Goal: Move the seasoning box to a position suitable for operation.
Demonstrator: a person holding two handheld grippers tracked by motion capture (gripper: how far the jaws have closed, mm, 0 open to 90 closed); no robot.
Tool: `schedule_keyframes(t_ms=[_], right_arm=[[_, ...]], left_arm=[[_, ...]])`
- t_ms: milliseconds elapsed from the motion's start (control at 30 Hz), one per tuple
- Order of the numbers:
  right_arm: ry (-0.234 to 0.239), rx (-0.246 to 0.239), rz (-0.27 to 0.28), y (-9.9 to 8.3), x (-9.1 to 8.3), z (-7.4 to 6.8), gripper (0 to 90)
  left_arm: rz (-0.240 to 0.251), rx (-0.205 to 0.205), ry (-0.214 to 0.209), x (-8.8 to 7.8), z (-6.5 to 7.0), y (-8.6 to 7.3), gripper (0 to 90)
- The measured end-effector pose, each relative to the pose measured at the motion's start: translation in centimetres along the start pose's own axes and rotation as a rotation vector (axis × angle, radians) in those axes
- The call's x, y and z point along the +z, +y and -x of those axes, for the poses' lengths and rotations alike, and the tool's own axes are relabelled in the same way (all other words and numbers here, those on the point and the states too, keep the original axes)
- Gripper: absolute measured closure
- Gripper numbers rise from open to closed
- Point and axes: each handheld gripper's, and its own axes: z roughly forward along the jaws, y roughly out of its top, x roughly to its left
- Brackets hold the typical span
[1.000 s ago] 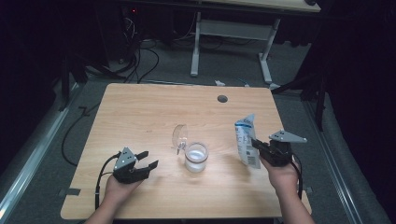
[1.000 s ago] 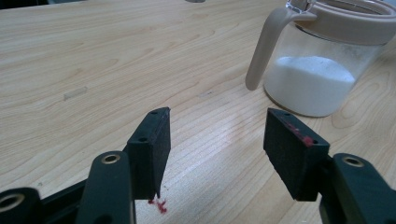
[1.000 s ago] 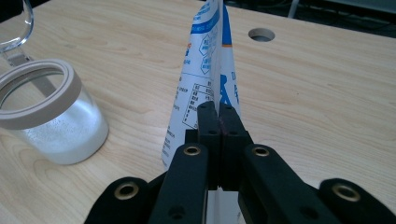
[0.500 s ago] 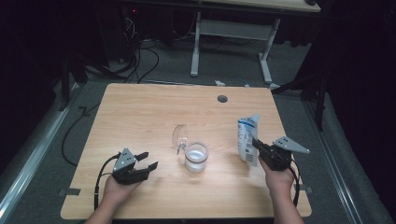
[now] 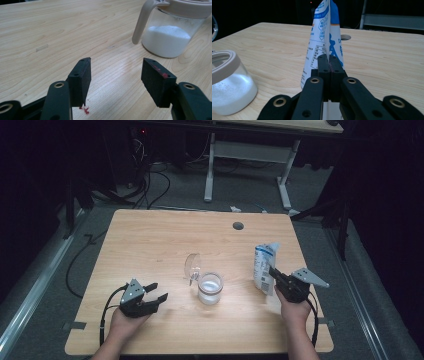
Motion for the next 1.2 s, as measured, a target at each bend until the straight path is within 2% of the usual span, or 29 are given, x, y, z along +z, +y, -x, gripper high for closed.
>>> schedule_keyframes(t_ms=[133, 367, 567, 1200], right_arm=[[-0.001, 0.003, 0.007, -0.1, 0.5, 0.1, 90.0], [-0.021, -0.020, -0.002, -0.3, 1.0, 0.1, 89.9], [-0.040, -0.027, 0.003, -0.9, 0.5, 0.2, 89.5], [-0.040, -0.023, -0.016, -1.5, -0.2, -0.1, 82.1]], left_arm=[[0.004, 0.000, -0.001, -0.1, -0.1, 0.1, 41.7], [0.006, 0.004, -0.004, -0.1, -0.1, 0.1, 41.7], [0.012, -0.003, -0.004, -0.2, -0.1, 0.2, 41.7], [0.014, 0.001, -0.009, -0.3, -0.1, 0.3, 41.7]])
